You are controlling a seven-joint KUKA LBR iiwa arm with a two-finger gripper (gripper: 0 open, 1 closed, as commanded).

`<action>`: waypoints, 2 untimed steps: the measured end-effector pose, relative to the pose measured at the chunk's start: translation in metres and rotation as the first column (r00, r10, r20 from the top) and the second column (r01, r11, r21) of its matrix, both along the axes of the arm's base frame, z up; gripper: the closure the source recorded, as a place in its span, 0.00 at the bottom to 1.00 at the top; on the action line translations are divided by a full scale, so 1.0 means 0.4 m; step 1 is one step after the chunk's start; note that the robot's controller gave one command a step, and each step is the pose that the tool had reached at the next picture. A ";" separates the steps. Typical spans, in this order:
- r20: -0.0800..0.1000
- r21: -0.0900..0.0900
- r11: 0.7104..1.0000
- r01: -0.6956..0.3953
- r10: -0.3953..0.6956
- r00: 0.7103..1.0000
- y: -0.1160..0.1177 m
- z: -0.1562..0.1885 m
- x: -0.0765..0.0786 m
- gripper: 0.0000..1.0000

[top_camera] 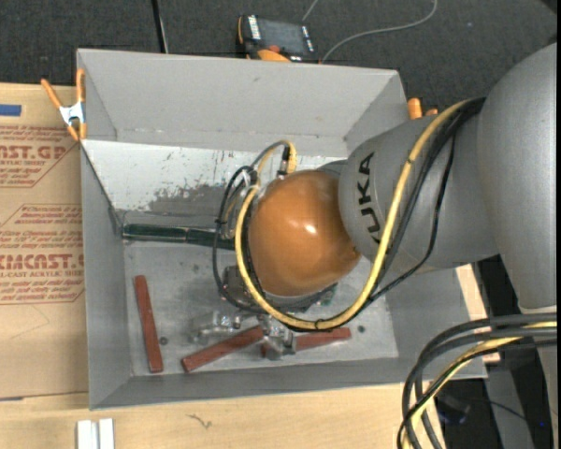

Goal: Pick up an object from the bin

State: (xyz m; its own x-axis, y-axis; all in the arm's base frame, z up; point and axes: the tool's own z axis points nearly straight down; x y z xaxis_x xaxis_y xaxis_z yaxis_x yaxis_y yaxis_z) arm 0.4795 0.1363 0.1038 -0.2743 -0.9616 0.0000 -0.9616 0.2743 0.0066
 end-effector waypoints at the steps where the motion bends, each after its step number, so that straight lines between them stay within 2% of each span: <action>1: 0.002 -0.001 1.000 0.025 -0.025 1.000 -0.011 -0.090 0.024 0.00; 2: 0.011 -0.001 1.000 0.027 -0.027 1.000 -0.012 -0.079 0.031 1.00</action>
Offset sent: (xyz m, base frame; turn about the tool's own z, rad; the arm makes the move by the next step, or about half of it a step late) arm 0.0106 -0.0049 -0.0338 0.0234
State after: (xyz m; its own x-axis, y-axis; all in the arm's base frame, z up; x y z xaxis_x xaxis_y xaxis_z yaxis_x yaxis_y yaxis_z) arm 0.4920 0.1315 0.0720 -0.3003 -0.9539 -0.0020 -0.9538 0.3003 -0.0041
